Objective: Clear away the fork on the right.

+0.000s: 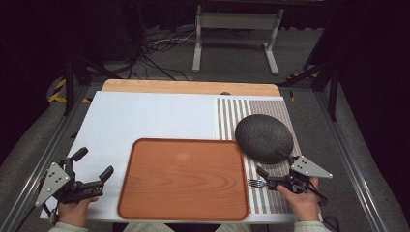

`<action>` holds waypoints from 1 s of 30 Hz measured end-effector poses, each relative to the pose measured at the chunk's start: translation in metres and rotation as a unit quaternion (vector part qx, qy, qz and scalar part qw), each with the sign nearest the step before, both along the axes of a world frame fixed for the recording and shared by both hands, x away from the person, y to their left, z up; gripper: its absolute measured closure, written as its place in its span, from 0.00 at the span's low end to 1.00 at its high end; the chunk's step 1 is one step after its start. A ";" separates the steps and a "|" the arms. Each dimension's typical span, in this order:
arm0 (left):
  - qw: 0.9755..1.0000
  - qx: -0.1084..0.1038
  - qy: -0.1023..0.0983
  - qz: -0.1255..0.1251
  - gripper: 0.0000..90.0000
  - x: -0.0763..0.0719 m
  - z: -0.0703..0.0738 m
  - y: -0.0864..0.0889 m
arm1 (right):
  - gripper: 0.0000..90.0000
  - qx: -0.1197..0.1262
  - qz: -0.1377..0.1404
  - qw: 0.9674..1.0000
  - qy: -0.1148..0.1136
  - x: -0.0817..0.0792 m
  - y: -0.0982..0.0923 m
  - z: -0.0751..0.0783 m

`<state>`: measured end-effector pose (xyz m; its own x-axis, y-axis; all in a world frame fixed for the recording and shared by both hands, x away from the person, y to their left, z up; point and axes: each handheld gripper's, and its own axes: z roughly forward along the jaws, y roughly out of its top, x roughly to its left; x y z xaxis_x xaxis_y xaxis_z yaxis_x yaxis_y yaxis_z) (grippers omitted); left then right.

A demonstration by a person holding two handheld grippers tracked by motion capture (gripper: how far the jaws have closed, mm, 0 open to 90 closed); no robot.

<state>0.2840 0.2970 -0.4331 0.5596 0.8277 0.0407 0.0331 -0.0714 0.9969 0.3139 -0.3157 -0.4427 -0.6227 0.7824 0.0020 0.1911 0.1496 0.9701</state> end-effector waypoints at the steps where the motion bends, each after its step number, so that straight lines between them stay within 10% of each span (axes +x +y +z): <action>1: 1.000 0.000 0.000 0.000 0.00 0.000 0.000 0.000 | 0.07 0.001 0.000 1.000 0.000 0.000 0.000 0.000; 24: 1.000 0.003 0.001 0.001 0.00 -0.001 0.000 -0.001 | 0.06 0.011 0.007 1.000 0.008 0.001 -0.004 0.006; 30: 1.000 0.006 0.000 0.001 0.00 -0.001 0.000 -0.001 | 0.06 -0.031 0.027 0.999 0.030 0.004 -0.006 0.023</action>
